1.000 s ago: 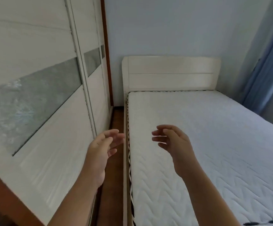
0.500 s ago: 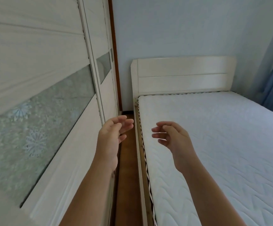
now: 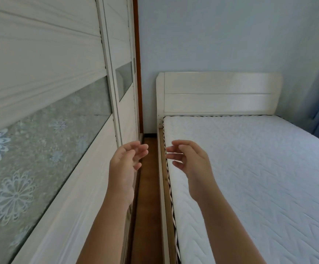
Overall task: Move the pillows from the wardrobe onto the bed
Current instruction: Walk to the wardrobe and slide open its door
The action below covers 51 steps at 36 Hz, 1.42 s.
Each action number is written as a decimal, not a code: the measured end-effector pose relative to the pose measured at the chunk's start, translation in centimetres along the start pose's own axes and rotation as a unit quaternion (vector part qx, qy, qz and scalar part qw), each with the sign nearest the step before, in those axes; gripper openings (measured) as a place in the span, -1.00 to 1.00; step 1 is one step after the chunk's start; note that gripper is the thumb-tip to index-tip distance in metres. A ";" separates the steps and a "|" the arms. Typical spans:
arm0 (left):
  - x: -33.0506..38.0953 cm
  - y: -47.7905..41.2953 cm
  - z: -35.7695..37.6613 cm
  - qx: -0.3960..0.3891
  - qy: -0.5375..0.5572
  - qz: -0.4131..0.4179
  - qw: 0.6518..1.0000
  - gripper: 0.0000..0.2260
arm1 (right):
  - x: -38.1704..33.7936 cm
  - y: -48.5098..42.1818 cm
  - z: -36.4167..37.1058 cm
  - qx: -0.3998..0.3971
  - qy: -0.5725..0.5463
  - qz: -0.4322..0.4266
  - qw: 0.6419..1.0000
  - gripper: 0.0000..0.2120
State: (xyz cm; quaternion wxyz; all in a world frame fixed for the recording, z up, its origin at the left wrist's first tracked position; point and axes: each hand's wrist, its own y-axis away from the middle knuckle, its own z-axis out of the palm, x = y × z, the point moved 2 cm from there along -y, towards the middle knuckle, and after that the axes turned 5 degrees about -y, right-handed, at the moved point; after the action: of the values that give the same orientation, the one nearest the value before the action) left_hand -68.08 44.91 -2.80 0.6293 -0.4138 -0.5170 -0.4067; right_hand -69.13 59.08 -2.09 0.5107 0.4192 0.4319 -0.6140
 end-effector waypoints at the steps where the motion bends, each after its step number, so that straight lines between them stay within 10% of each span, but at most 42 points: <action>1: -0.2 -0.7 0.2 0.002 0.002 -0.002 1.000 -0.76 | 0.1 -0.7 0.3 -0.002 -0.003 0.001 1.000 -0.73; 22: -2.5 -25.9 8.2 0.007 -0.042 0.050 0.998 -0.75 | 2.4 -27.2 0.1 0.044 -0.020 -0.028 0.998 -0.73; 51: -2.7 -48.0 9.7 0.110 -0.098 0.133 0.980 -0.77 | 7.4 -51.1 14.4 -0.183 0.055 -0.018 0.981 -0.85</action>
State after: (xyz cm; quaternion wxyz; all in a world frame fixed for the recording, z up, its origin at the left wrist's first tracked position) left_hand -116.57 38.62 0.55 0.6661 -0.4448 -0.5579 -0.2173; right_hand -121.63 48.70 0.06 0.5430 0.3434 0.5723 -0.5096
